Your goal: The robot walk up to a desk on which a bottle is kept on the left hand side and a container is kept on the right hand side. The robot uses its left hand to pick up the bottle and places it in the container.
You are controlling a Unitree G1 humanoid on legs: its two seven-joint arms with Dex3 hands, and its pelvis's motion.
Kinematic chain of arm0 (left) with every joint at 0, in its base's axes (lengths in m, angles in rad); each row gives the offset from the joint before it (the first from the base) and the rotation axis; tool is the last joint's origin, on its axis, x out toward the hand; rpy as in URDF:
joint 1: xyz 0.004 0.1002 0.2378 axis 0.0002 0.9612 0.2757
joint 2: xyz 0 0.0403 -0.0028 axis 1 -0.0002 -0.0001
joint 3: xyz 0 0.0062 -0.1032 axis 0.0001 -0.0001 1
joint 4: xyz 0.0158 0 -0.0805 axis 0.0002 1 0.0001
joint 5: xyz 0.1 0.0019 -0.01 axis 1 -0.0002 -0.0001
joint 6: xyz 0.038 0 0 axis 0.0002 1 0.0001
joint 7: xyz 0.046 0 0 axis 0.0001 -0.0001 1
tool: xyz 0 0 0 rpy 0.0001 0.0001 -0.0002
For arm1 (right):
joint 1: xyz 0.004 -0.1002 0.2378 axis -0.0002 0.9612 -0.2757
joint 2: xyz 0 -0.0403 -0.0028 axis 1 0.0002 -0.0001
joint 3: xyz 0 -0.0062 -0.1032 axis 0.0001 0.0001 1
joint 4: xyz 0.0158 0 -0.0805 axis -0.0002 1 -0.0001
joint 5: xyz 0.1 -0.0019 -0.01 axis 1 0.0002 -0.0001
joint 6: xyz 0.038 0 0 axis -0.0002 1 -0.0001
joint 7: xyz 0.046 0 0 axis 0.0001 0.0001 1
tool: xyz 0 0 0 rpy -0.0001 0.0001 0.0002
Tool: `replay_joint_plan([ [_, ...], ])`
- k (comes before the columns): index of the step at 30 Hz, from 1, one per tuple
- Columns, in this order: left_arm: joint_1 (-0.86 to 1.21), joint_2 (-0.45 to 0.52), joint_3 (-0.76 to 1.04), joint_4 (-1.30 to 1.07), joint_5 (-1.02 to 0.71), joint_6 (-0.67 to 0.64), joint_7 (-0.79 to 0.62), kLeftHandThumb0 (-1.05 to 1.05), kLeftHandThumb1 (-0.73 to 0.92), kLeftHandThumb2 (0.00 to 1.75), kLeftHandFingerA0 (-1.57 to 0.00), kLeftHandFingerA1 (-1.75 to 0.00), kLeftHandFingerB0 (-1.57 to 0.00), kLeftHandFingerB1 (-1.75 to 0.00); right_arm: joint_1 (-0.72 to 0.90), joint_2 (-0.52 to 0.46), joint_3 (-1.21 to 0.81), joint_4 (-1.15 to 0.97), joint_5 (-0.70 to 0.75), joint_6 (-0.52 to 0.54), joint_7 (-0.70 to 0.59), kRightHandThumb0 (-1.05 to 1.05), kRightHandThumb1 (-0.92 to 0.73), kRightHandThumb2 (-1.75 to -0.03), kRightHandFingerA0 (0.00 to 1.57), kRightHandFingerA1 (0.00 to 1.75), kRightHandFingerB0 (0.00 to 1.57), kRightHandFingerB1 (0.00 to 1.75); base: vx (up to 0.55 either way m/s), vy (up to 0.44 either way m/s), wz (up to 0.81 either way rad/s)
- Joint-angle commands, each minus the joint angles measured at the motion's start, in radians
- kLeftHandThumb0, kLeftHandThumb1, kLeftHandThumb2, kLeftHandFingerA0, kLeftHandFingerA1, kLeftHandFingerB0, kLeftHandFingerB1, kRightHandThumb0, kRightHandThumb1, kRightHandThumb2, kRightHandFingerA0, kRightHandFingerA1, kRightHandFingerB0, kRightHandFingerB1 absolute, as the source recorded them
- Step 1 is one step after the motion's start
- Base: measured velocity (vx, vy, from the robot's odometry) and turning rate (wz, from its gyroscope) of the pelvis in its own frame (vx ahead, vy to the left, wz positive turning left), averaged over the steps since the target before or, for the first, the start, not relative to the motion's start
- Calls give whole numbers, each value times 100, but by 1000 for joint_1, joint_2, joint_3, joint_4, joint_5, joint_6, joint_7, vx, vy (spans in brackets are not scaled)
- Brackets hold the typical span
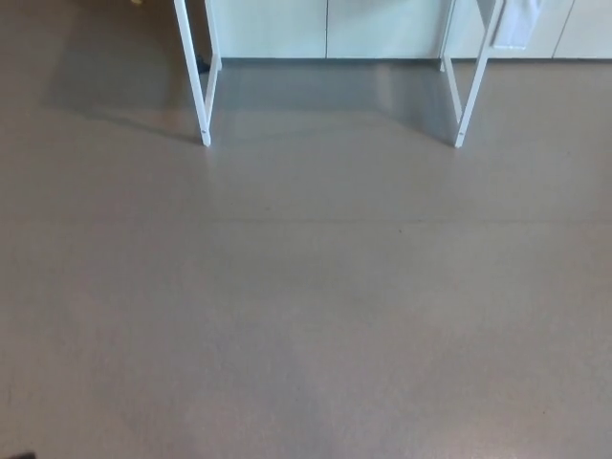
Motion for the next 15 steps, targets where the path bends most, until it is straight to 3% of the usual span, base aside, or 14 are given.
replay_joint_plan([
  [1,-9,24,120,-129,-216,79,-147,-11,51,94,-37,-58,-12,-47,64,15,-127,-240,219,122,53,-6,-56,-97,35,58,15,49,64,-125,6],
  [8,8,14,141,-161,-208,105,-154,-10,51,94,-41,-59,-13,-47,92,31,-140,-271,202,140,73,-7,-56,-96,34,57,14,48,122,-256,30],
  [15,24,25,138,-142,-193,84,-184,-11,52,95,-40,-59,-11,-46,97,49,-151,-262,227,164,76,-7,-56,-97,33,57,13,48,231,-100,-2],
])
